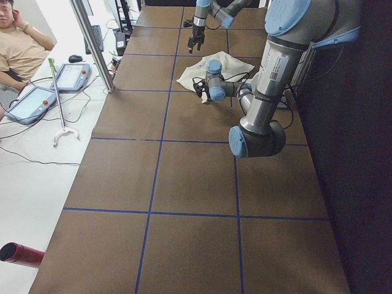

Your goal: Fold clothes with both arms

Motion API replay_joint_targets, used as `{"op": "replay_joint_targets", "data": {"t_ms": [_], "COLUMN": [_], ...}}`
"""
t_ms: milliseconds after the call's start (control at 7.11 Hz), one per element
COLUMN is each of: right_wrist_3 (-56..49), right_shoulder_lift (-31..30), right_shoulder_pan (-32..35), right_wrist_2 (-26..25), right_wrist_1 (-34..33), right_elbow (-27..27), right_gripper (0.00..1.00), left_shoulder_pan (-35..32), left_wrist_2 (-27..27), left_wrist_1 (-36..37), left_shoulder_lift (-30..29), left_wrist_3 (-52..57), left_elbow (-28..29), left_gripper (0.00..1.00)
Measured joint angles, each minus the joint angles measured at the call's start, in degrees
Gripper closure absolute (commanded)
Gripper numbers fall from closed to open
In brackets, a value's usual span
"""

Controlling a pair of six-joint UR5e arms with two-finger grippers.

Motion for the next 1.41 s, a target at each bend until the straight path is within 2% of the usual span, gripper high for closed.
{"op": "replay_joint_targets", "data": {"t_ms": [281,422,562,703,843,984,1125,1265,1406], "right_wrist_3": [0.12,0.39,0.63,0.57,0.52,0.61,0.84,0.97,1.47], "right_shoulder_lift": [0.13,0.74,1.86,3.3,4.8,5.63,6.27,6.61,6.82], "right_shoulder_pan": [-0.63,-1.33,-2.13,-3.61,-5.04,-6.41,-7.88,-9.47,-10.91], "right_wrist_2": [-1.64,-3.92,-6.14,-7.96,-9.57,-10.31,-10.69,-10.91,-11.25], "right_wrist_1": [0.16,0.56,1.12,1.39,1.46,1.53,1.54,1.37,1.09], "right_elbow": [0.05,0.21,0.29,-0.03,-0.5,-0.65,-0.62,-0.95,-2.04], "right_gripper": [0.0,0.0,0.0,0.0,0.0,0.0,0.0,0.02,0.11], "left_shoulder_pan": [-6.89,-10.99,-14.76,-17.99,-20.17,-21.45,-22.02,-22.12,-22.05], "left_wrist_2": [2.84,3.58,3.88,4.0,3.88,3.03,1.08,-1.58,-3.85], "left_wrist_1": [0.11,-1.87,-6.79,-13.2,-18.52,-21.26,-22.25,-22.52,-22.57], "left_shoulder_lift": [-1.67,-5.06,-11.79,-19.01,-23.29,-25.37,-25.75,-23.75,-19.47], "left_wrist_3": [10.42,14.61,17.52,19.01,19.6,19.8,19.78,19.49,19.2], "left_elbow": [1.08,6.68,18.41,31.74,40.25,43.73,43.29,39.0,32.28], "left_gripper": [1.0,1.0,1.0,0.85,0.44,0.37,0.35,0.35,0.34]}}
